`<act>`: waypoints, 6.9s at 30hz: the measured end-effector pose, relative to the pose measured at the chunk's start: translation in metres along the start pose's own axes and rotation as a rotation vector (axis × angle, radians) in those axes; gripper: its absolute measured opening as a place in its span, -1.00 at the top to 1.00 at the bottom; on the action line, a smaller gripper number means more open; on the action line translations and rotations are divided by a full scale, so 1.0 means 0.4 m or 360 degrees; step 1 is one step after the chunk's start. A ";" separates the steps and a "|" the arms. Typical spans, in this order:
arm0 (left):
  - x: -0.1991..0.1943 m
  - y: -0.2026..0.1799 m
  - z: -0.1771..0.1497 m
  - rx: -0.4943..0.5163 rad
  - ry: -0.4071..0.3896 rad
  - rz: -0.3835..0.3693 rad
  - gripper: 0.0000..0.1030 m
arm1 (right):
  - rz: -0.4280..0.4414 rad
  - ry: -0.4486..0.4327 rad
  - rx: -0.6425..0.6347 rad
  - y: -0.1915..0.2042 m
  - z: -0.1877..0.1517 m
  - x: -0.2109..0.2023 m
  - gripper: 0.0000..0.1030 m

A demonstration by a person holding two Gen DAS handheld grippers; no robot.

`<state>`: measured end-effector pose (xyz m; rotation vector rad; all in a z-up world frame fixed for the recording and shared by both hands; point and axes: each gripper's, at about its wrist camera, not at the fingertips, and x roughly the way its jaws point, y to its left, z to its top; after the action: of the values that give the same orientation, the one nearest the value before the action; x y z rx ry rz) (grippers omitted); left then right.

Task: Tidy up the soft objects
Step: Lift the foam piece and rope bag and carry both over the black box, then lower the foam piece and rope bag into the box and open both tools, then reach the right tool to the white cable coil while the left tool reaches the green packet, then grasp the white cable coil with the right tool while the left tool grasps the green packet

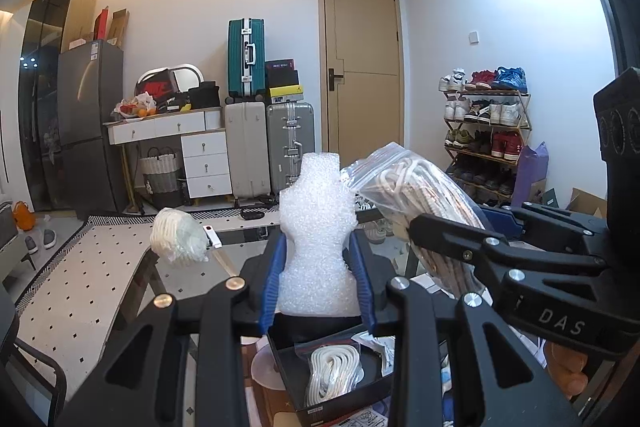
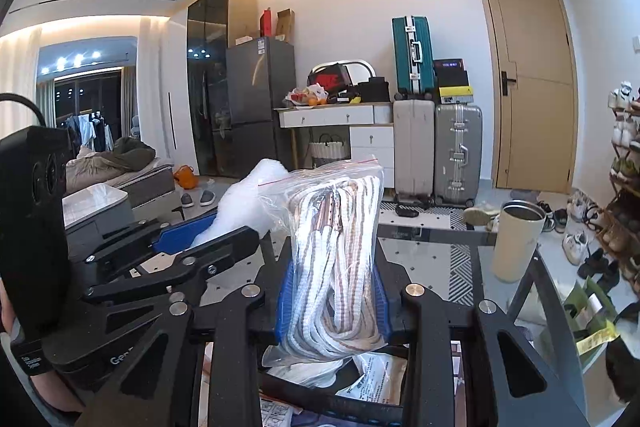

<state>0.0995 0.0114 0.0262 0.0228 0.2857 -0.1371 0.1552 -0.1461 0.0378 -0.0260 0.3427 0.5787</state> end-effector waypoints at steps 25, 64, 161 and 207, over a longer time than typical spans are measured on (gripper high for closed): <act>0.111 0.011 -0.048 -0.0104 0.0387 -0.0084 0.39 | -0.0030 0.0412 0.0136 -0.072 -0.055 0.126 0.37; 0.218 -0.020 -0.168 -0.0029 0.0852 -0.0056 0.37 | -0.0055 0.0809 0.0210 -0.119 -0.177 0.263 0.30; 0.016 -0.002 -0.179 -0.0274 0.0853 -0.0253 -0.23 | 0.0184 0.0993 0.0011 -0.050 -0.174 0.068 0.35; 0.012 -0.083 -0.336 0.0227 0.1311 -0.0179 0.35 | 0.0186 0.1322 -0.0135 -0.013 -0.371 0.075 0.52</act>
<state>0.0618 -0.0166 -0.1043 0.2077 1.1003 -0.2569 0.1354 -0.1524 -0.1123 -0.3358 1.1312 0.6804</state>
